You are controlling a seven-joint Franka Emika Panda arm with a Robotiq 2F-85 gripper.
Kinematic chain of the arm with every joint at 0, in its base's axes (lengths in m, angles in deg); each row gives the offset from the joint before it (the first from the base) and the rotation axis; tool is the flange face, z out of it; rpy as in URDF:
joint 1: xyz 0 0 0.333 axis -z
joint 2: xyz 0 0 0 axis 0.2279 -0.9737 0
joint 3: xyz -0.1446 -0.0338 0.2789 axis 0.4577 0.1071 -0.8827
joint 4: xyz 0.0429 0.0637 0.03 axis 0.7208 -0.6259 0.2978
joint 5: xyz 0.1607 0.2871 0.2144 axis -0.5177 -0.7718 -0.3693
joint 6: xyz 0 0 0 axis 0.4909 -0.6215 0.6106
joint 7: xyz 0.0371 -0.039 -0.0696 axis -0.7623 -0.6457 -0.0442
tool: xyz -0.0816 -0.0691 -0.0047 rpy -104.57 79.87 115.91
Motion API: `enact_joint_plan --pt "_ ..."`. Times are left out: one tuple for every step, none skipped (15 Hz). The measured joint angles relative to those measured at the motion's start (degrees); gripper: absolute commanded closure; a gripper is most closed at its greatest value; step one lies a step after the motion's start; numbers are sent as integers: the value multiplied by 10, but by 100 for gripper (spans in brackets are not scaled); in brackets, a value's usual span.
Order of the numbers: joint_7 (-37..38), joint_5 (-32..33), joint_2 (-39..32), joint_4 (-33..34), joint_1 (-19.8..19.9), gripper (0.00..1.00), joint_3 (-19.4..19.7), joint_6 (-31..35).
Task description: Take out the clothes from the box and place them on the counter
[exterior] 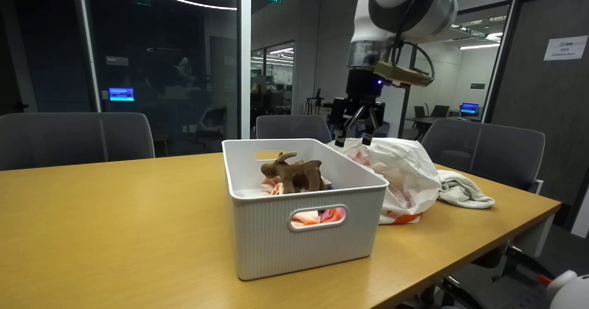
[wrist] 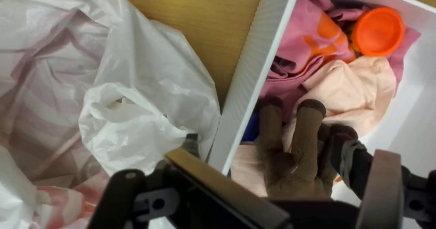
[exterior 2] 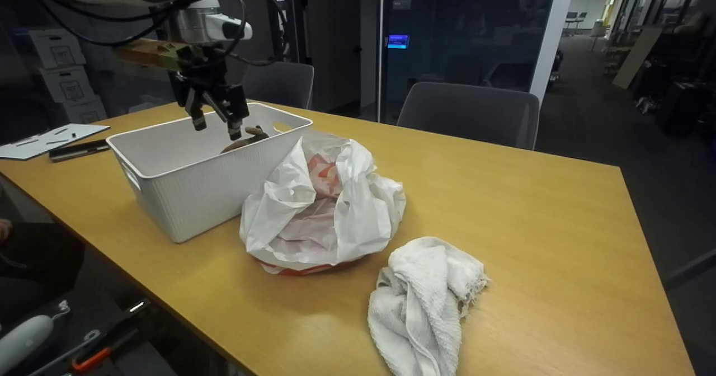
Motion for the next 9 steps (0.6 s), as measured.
enact_joint_plan --pt "4 33 -27 20 -2 0 -7 0" --pt "8 64 -53 42 -4 0 -11 0" --pt "12 99 -79 66 -7 0 -11 0" --pt "17 132 -102 91 -8 0 -11 -1" --pt "21 160 -125 116 -10 0 -9 -3" --pt "21 175 -145 138 -13 0 -6 -6" --pt "21 177 -165 159 -15 0 -4 -7" --pt "21 177 -184 179 -18 0 -2 -7" --pt "21 174 -201 195 -21 0 -2 -7"
